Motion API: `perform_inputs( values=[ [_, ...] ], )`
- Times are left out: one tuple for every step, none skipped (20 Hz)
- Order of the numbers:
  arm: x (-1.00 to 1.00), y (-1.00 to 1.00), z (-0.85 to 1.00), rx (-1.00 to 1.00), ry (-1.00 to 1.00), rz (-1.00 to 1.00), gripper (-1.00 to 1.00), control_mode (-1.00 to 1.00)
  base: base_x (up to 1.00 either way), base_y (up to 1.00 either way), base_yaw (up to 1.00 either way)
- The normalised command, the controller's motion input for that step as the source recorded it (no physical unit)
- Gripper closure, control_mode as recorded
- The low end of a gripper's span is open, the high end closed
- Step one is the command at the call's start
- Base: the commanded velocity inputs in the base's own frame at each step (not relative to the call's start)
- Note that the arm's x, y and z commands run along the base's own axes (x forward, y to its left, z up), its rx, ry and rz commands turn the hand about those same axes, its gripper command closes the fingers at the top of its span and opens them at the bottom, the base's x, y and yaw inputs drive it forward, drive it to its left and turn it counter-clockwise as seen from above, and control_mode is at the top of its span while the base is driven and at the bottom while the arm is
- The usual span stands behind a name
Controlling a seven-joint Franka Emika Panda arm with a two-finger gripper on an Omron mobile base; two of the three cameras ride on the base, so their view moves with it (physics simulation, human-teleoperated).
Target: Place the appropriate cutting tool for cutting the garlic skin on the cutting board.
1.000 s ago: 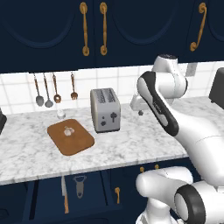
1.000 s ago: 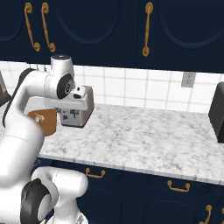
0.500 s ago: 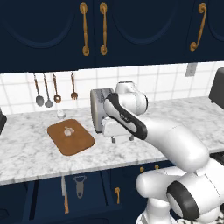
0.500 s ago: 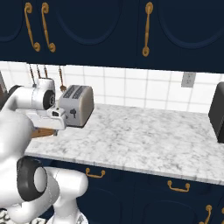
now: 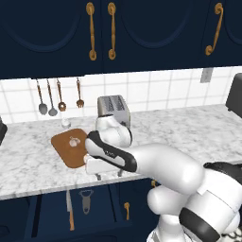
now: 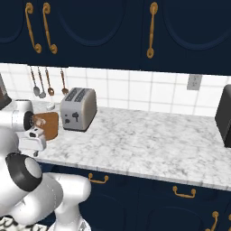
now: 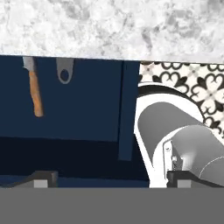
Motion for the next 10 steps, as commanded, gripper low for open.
perform_inputs(
  values=[
    [-0.26,0.30,-0.66,-0.02,0.17,-0.21,-1.00,-1.00,0.00,0.00,0.00],
    [-0.34,0.33,-0.65,-0.01,0.16,-0.21,-1.00,-1.00,0.00,0.00,0.00],
    [-0.24,0.33,-0.67,0.00,0.16,-0.18,-1.00,-1.00,0.00,0.00,0.00],
    [-0.21,0.32,-0.70,0.00,0.11,-0.17,-1.00,-1.00,0.00,0.00,0.00],
    [-0.24,0.29,-0.64,0.00,0.11,-0.17,-1.00,-1.00,0.00,0.00,0.00],
    [-0.23,0.39,-0.64,0.00,0.13,-0.17,-1.00,-1.00,0.00,0.00,0.00],
    [-0.23,0.39,-0.61,0.00,0.14,-0.17,-1.00,-1.00,0.00,0.00,0.00],
    [-0.22,0.44,-0.59,0.00,0.14,-0.15,-1.00,-1.00,0.00,0.00,0.00],
    [-0.26,0.44,-0.50,0.00,0.10,-0.12,-1.00,-1.00,0.00,0.00,0.00],
    [-0.26,0.57,-0.48,0.00,0.02,-0.05,-1.00,-1.00,0.00,0.00,0.00]
  ],
)
